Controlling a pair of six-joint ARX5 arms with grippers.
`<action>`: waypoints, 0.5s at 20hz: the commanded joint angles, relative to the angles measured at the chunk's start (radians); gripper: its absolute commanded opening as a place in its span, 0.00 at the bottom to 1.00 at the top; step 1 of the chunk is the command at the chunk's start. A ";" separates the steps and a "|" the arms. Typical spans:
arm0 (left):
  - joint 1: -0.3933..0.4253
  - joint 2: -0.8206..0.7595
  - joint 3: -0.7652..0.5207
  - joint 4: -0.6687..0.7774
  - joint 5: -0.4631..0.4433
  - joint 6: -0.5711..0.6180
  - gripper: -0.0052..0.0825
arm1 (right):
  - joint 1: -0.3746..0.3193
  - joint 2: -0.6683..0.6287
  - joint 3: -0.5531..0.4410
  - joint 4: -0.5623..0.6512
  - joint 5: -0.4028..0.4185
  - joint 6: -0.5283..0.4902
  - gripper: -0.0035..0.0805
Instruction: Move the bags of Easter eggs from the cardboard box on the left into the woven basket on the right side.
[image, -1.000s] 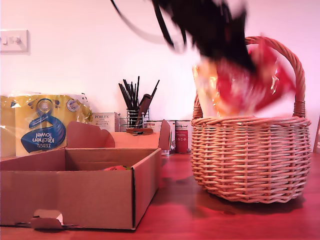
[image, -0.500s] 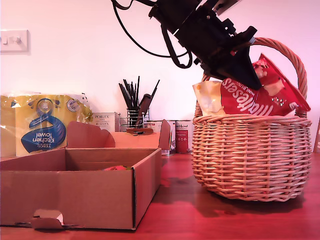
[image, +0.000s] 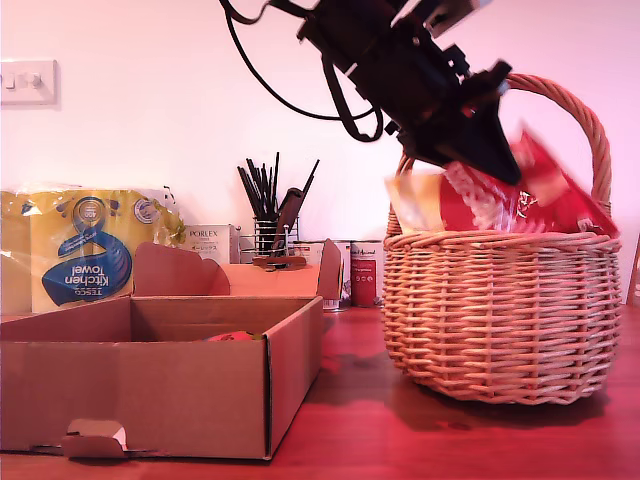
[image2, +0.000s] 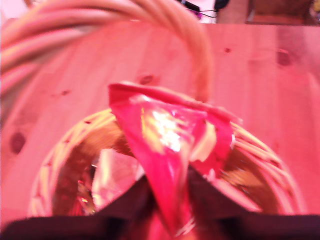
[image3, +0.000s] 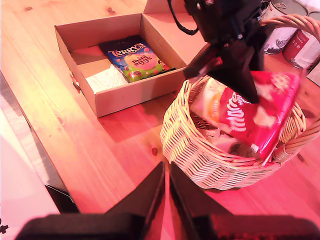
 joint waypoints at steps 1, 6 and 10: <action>-0.014 0.037 -0.001 0.032 -0.009 -0.002 0.49 | 0.004 -0.004 0.005 0.004 -0.008 -0.002 0.03; -0.017 0.035 -0.001 0.059 -0.056 0.024 0.49 | 0.004 -0.004 0.005 0.004 -0.009 -0.002 0.03; -0.022 0.027 0.004 0.085 -0.108 0.032 0.46 | 0.004 -0.004 0.005 0.004 -0.009 -0.002 0.03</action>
